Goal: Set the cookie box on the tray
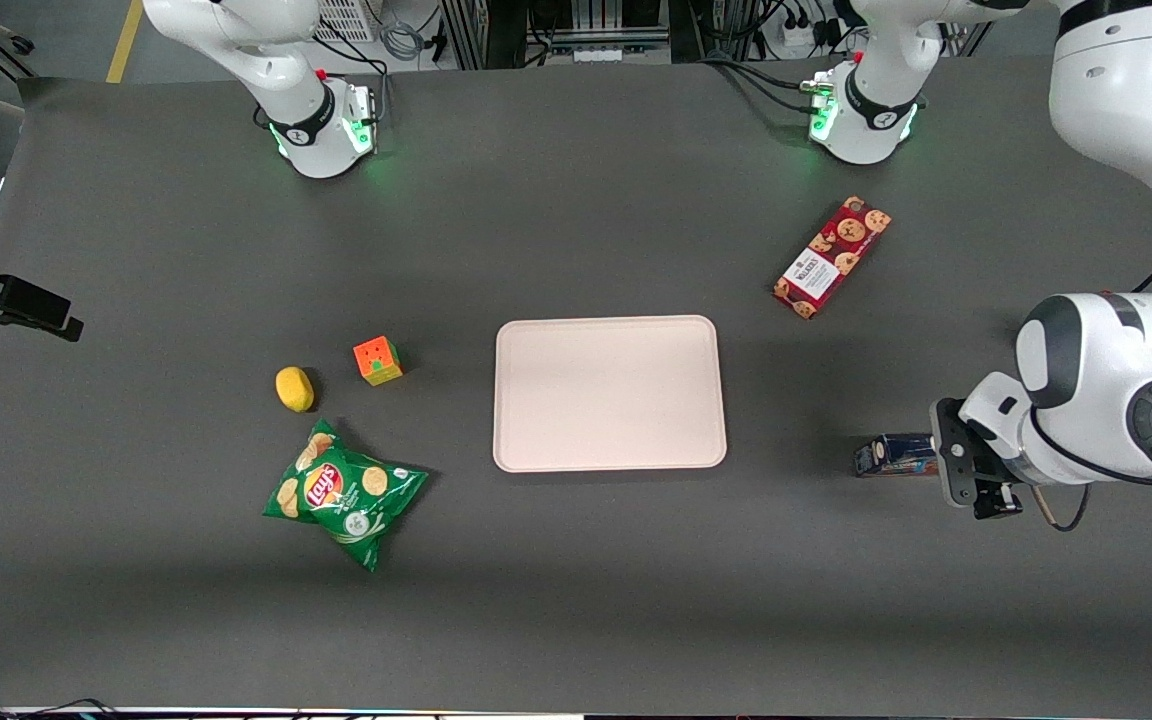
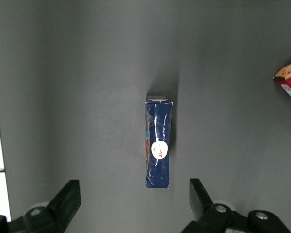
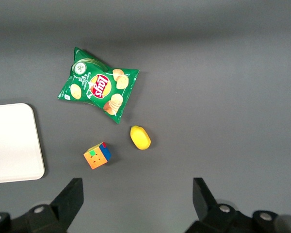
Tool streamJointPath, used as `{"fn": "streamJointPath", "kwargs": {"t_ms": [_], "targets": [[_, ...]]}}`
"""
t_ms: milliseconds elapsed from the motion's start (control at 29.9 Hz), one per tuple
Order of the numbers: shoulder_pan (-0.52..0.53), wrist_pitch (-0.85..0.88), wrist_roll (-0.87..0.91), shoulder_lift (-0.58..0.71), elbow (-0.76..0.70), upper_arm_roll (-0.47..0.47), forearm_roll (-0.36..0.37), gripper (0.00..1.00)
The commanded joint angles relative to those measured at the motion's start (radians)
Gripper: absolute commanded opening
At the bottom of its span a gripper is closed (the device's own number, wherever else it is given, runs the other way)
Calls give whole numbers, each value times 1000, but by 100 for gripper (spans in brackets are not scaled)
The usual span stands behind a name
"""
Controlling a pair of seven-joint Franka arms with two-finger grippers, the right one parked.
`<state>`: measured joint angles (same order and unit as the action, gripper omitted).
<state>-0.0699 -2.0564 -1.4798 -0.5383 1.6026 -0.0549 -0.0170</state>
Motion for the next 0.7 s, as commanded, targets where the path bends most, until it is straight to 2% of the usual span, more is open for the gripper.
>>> {"fn": "streamJointPath", "kwargs": {"t_ms": [0, 301, 668], "targets": [[-5, -25, 45, 35, 65, -5, -3, 100], [-5, -90, 47, 37, 125, -3, -1, 100], [-8, -93, 82, 23, 132, 1, -14, 100]]}}
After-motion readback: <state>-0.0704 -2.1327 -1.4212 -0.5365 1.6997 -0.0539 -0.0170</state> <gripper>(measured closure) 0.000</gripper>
